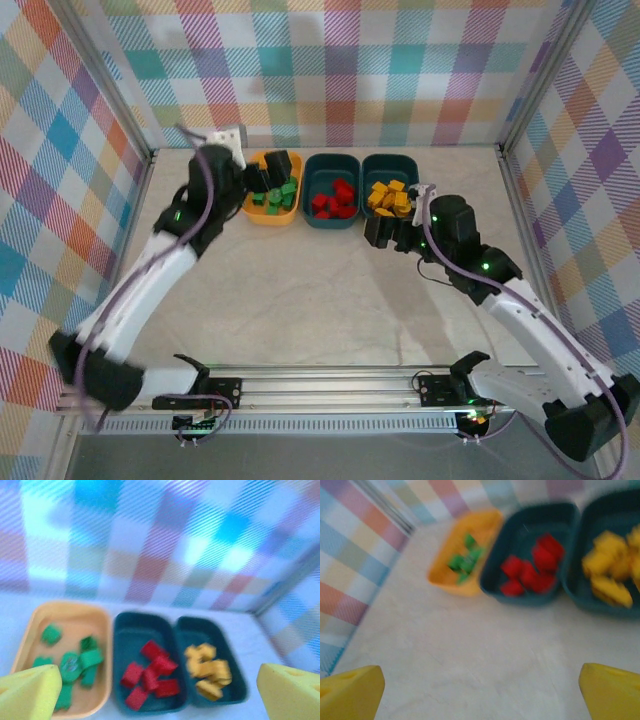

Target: Sort the legos into containers by color

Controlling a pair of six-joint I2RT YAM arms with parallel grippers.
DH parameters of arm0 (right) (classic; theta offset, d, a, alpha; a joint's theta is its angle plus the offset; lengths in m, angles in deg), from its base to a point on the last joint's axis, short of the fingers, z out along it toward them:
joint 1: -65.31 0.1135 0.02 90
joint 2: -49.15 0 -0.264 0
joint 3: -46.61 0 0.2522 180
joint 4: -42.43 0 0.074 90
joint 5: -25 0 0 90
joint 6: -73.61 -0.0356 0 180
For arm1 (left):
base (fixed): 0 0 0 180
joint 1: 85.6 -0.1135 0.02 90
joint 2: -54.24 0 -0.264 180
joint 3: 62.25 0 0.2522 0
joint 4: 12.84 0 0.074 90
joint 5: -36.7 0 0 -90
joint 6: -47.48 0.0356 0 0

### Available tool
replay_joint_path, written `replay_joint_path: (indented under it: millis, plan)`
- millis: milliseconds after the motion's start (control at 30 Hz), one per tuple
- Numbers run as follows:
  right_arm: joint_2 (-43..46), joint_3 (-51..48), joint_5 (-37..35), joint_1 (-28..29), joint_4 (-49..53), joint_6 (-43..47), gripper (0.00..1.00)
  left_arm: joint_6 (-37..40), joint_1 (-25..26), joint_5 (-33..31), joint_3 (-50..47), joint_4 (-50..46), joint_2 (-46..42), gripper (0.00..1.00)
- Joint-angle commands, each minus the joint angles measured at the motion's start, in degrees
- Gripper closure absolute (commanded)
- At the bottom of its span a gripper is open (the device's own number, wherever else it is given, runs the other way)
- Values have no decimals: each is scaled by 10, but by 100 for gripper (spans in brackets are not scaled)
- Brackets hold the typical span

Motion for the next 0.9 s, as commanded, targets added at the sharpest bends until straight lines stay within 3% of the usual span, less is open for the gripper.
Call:
replay_joint_path:
  millis: [0,33,100,167,233,333,467,500,533,633,700,800,867]
  plan:
    - [5,-29,-52,8,-82,86,0,99,52,-78,-120,108,-70,0]
    - [4,-30,-92,7,-82,73,0,123,60,-68,-145,115,-84,0]
    - [2,-29,-173,6,-80,21,0,103,61,-109,-162,96,-89,0]
    - [6,-33,-184,6,-98,23,0,62,58,-174,-156,41,-84,0]
    - [10,-41,-189,6,-115,21,0,88,50,-176,-180,51,-93,0]
    - [11,-49,-153,6,-144,122,0,112,12,-165,-261,141,-138,0]
    - [3,-48,-181,6,-152,172,0,154,-100,-57,-431,313,-194,0]
    - [8,-58,-172,6,-172,188,0,187,-115,-54,-468,346,-201,0]
    - [13,-72,-159,6,-198,203,0,195,-123,-104,-501,379,-198,0]
    - [13,-98,-146,6,-234,213,0,217,-149,-175,-576,522,-134,0]
    - [8,-103,-141,5,-231,211,0,209,-163,-201,-582,543,-81,0]
    - [14,-117,-130,5,-218,224,0,179,-199,-114,-588,562,-19,0]
    - [25,-138,-135,3,-225,229,0,154,-215,-95,-595,611,41,0]
